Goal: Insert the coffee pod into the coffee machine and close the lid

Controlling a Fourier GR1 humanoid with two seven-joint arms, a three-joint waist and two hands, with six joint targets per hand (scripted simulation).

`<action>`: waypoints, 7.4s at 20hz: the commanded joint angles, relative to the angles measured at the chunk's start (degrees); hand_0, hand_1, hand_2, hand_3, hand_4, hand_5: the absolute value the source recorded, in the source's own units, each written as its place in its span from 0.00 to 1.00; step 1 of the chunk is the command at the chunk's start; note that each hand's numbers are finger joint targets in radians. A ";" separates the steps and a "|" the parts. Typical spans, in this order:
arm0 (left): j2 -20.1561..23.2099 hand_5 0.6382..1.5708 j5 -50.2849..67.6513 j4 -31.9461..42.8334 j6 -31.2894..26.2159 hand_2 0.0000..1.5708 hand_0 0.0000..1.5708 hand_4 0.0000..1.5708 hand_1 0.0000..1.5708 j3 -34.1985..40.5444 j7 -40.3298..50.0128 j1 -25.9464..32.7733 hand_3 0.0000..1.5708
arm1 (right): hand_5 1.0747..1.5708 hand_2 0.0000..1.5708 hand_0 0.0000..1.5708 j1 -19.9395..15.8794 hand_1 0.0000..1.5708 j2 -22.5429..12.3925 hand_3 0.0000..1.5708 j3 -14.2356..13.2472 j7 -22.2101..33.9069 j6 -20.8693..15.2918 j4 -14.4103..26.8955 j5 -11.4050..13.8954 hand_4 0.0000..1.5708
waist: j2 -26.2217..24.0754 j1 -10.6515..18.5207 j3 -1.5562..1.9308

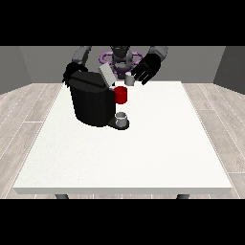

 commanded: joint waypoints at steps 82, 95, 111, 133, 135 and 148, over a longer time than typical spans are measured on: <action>-4.60 1.00 -10.18 -0.04 -4.29 0.00 0.00 0.00 0.00 -4.16 0.15 -0.01 0.00 | 1.00 0.00 0.00 3.27 0.00 -1.93 0.00 -5.55 -3.33 -2.61 2.98 -1.36 0.26 | -2.51 3.17 0.01; -19.50 1.00 11.38 -2.28 -5.58 0.00 0.00 0.00 0.00 10.79 -5.39 16.11 0.00 | 1.00 0.00 0.00 13.51 0.00 -4.27 0.00 -11.05 -5.76 -0.49 7.36 -5.14 0.25 | -17.84 14.62 -0.04; -23.06 1.00 19.91 -6.50 -7.51 0.00 0.00 0.00 0.00 14.01 -7.28 32.31 0.00 | 1.00 0.00 0.00 7.51 0.00 -8.92 0.00 -4.15 4.19 5.58 -6.43 -3.02 0.00 | -24.53 18.51 -0.04; -26.98 1.00 30.53 -32.41 -9.55 0.00 0.00 0.00 0.00 6.49 0.70 47.87 0.00 | 1.00 0.00 0.00 -2.56 0.00 -10.32 0.00 -5.97 3.81 12.03 -0.70 -3.69 0.00 | -15.54 24.42 0.00; -25.67 1.00 31.19 -34.99 -8.39 0.00 0.00 0.00 0.00 6.41 2.60 47.49 0.00 | 1.00 0.00 0.00 -2.33 0.00 -6.25 0.00 -2.36 4.08 9.55 -0.77 -1.22 0.00 | -15.13 22.52 -0.01; -26.86 1.00 31.84 -42.44 -2.89 0.00 0.00 0.00 0.00 1.40 2.52 52.94 0.00 | 1.00 0.00 0.00 -9.17 0.00 -6.26 0.00 -3.19 2.12 10.46 8.96 0.64 0.00 | -11.50 21.92 -0.01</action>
